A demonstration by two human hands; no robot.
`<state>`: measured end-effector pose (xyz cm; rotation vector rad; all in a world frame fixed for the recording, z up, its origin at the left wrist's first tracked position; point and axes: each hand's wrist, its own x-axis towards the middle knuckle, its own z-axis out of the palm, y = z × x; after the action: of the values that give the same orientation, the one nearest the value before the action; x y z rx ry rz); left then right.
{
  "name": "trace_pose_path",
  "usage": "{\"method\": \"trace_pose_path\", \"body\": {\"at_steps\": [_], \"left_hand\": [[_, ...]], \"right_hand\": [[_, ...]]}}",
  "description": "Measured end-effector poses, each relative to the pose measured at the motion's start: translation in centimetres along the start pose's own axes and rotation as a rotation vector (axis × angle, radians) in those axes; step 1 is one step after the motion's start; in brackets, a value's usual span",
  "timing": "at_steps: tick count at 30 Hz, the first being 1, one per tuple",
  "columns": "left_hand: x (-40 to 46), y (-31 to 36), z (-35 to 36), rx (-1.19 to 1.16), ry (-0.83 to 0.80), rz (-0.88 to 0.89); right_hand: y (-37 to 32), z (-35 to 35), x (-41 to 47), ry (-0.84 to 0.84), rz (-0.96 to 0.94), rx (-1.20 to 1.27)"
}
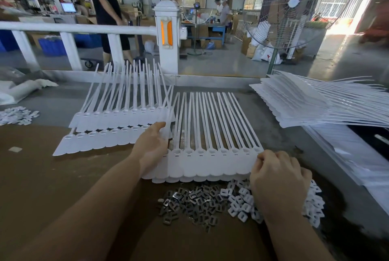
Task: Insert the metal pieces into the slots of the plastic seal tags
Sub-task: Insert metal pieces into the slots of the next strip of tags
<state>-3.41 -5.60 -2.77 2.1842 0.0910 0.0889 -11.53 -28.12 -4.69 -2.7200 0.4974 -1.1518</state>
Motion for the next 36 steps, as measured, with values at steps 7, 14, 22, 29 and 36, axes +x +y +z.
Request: {"method": "trace_pose_path", "body": {"at_steps": [7,14,22,29,36], "left_hand": [[-0.6,-0.4,-0.1,-0.114,0.090,-0.029],[-1.0,0.1,0.3,-0.258,0.076,-0.031],[-1.3,-0.3,0.3,-0.307,0.105,-0.023],[-1.1,-0.6,0.0,-0.196,0.151,-0.015],[-1.2,-0.7,0.6,-0.053,0.094,-0.004]], "right_hand": [[0.0,0.2,-0.2,-0.019,-0.004,-0.013],[-0.1,0.1,-0.1,-0.031,0.009,-0.006],[0.1,0.1,0.0,0.019,-0.017,-0.031],[-0.1,-0.4,0.0,0.020,-0.044,-0.045],[-0.7,-0.8,0.1,-0.113,-0.018,-0.005]]}}
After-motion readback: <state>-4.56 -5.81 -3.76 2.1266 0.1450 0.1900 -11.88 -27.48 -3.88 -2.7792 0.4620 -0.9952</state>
